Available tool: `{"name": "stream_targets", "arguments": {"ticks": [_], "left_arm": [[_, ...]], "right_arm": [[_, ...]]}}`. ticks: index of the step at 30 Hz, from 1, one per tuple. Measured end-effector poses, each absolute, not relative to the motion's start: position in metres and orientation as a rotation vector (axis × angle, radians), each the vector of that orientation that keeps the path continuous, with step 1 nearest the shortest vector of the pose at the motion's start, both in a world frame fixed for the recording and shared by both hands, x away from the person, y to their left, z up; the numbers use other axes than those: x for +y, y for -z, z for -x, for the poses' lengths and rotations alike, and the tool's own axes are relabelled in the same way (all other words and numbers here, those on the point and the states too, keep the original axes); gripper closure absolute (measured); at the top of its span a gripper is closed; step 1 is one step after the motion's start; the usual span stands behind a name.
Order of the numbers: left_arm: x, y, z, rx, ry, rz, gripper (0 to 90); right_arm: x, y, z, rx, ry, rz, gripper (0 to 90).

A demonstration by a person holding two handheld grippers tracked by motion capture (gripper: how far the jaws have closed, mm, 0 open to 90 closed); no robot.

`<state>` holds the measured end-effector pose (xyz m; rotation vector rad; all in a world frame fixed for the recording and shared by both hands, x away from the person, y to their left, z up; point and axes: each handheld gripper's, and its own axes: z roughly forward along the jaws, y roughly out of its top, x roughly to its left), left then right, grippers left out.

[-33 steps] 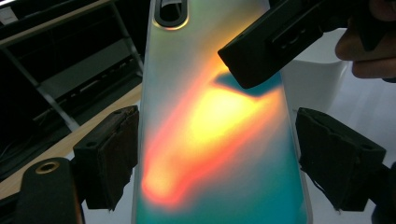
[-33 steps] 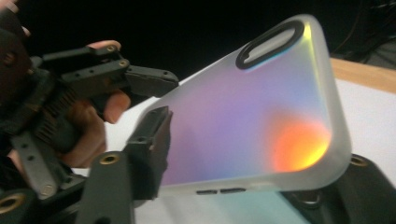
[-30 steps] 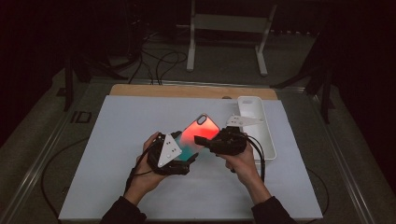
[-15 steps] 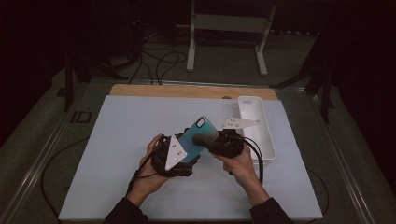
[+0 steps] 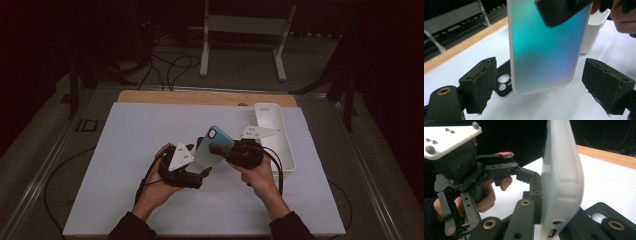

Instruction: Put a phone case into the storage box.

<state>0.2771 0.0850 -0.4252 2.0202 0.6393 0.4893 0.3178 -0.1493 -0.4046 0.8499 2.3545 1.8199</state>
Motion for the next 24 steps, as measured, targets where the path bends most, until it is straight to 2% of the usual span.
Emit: {"name": "stream_targets", "arguments": {"ticks": [7,12,24], "left_arm": [[0.091,0.43,-0.281,0.664,-0.406,-2.023,9.9],[0.097,0.43,-0.284,0.685,-0.347,-2.013,2.6],[0.102,0.434,-0.286,0.639,-0.197,-2.007,2.1]], "right_arm": [[-0.152,0.404,-0.317,2.364,-1.826,-0.833,86.9],[-0.153,0.402,-0.316,2.367,-1.851,-0.793,86.8],[-0.146,0.4,-0.31,2.437,-1.875,-0.643,86.8]]}}
